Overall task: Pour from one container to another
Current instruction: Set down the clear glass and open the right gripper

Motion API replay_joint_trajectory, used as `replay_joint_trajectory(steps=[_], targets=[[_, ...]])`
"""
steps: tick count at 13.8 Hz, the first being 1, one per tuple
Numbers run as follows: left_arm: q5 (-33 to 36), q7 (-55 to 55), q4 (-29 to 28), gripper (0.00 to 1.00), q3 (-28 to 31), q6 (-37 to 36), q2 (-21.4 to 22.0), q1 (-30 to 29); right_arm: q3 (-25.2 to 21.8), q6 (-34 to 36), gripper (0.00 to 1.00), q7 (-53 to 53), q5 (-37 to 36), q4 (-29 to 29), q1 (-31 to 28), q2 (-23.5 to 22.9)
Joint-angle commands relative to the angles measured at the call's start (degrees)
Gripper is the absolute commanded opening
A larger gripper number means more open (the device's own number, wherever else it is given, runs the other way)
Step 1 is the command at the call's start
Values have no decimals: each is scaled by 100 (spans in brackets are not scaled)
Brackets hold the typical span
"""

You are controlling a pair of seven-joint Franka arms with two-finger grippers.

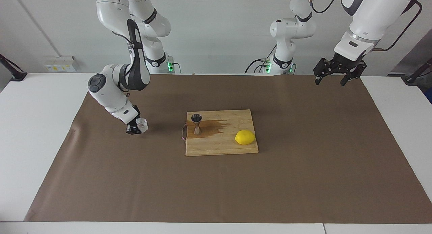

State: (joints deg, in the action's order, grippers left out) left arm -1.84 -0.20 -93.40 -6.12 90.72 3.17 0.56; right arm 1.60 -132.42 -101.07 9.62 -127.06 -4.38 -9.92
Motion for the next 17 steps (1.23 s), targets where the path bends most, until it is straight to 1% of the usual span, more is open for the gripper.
replay_joint_trajectory(steps=[1,3,5,6,9,12,13,15,17], targets=[[-44,46,-196,100,41,42,175,15,60,-117,100,-220,163,-109,-98,96],[-44,46,-196,100,41,42,175,15,60,-48,100,-229,163,-47,-124,96],[-44,46,-196,100,41,42,175,15,51,128,100,-177,163,32,-159,262],[-44,46,-196,100,41,42,175,15,51,268,100,-150,154,163,-125,367],[-44,46,-187,100,41,42,175,15,51,629,100,-141,145,585,-124,464],[-44,46,-196,100,41,42,175,15,60,630,100,-54,145,621,-89,850],[-44,46,-187,100,41,42,175,15,68,708,100,260,145,725,-89,965],[-44,46,-187,100,41,42,175,15,95,1129,100,972,110,1103,-54,1019],[-44,46,-196,100,41,42,175,15,104,1157,100,1744,57,1463,278,966]])
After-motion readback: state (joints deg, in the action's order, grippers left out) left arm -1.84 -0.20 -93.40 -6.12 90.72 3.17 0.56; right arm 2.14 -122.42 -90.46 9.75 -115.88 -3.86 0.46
